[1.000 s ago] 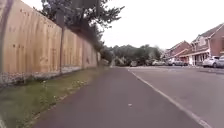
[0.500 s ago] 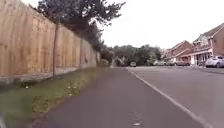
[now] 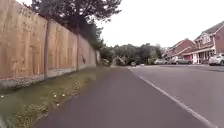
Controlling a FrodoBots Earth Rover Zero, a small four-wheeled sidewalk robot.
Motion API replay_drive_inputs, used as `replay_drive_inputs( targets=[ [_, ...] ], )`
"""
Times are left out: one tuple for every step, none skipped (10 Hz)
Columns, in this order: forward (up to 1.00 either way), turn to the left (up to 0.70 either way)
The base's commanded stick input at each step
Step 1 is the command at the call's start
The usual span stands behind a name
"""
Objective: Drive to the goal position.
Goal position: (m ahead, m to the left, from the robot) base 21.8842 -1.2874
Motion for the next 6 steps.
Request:
replay_drive_inputs(
  targets=[
    [1.0, -0.38],
    [1.0, -0.35],
    [1.0, 0.0],
    [1.0, 0.0],
    [1.0, 0.0],
    [1.0, 0.0]
  ],
)
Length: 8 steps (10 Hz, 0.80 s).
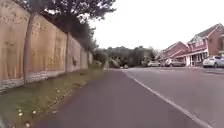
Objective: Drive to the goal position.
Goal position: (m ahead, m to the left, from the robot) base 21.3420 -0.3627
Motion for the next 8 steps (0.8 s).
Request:
replay_drive_inputs(
  targets=[
    [1.0, 0.0],
    [1.0, 0.0],
    [1.0, 0.0],
    [1.0, 0.0],
    [1.0, 0.0],
    [1.0, 0.0],
    [1.0, 0.0],
    [1.0, 0.0]
  ],
)
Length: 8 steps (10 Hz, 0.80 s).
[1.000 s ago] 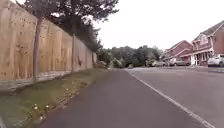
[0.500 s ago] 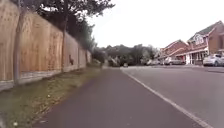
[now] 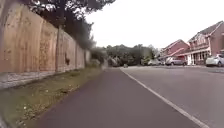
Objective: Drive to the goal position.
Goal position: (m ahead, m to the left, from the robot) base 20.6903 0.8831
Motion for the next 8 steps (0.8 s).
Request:
replay_drive_inputs(
  targets=[
    [1.0, 0.0],
    [1.0, 0.0],
    [1.0, 0.0],
    [1.0, 0.0],
    [1.0, 0.0],
    [1.0, 0.0],
    [1.0, 0.0],
    [1.0, 0.0]
  ],
)
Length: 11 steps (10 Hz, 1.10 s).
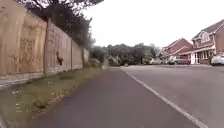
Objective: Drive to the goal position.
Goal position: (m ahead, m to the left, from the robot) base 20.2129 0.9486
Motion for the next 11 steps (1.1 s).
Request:
replay_drive_inputs(
  targets=[
    [1.0, 0.0],
    [1.0, 0.0],
    [1.0, 0.0],
    [1.0, 0.0],
    [1.0, 0.0],
    [1.0, 0.0],
    [1.0, 0.0],
    [1.0, 0.0],
    [1.0, 0.0],
    [1.0, 0.0],
    [1.0, 0.0]
  ],
)
